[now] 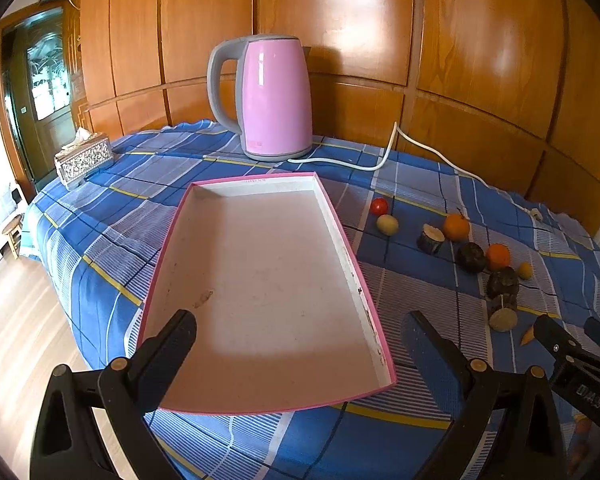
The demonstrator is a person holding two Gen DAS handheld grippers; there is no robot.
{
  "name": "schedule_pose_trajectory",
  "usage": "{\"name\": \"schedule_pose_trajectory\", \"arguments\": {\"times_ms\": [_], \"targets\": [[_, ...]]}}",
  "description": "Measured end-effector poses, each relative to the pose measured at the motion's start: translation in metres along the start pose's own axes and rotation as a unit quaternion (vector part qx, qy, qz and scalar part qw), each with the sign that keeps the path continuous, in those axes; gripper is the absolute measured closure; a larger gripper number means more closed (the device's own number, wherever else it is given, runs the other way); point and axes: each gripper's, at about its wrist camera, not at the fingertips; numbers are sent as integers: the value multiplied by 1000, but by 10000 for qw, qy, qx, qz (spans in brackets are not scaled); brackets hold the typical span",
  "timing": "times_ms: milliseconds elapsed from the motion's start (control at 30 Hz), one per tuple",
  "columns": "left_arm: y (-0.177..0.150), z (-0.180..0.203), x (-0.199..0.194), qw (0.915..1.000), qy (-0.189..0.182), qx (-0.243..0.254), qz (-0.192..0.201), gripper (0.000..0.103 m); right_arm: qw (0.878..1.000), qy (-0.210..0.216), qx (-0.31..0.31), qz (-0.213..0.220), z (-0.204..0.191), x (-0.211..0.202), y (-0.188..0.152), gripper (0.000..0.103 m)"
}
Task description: Organize fruits
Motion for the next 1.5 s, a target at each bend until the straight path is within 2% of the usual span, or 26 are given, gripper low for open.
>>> {"name": "schedule_pose_trajectory", "arguments": {"times_ms": [400,800,867,1033,1233,1300,1500], "targets": [[0,1,-8,9999,-40,6,104,0,10000,-7,1,90,0,-6,0,0],[0,3,-4,9999,-123,19,10,0,9999,-10,-13,105,1,-5,0,0],[-1,4,-2,9998,-214,30,-43,0,10000,-8,-6,98,2,-4,0,0],[2,8,6,9939,-1048,-29,-345,0,9998,-13,178,76,15,-1,2,0],[11,29,23,9887,-1262,413,-692,0,9983,-104,557,-106,43,8,0,0],[18,30,32,9866,-1363,423,-790,1,9977,-157,637,-175,53,11,-3,0],[59,35,50,9853,-1414,712,-638,0,9963,-240,773,-297,74,19,-9,0]]}}
Point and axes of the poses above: each gripper's, at about its wrist camera, not at the fingertips, and x roughly the way its jaws point, z to its right, y to its top, and after that the axes turned 3 degrees about -x, right-handed
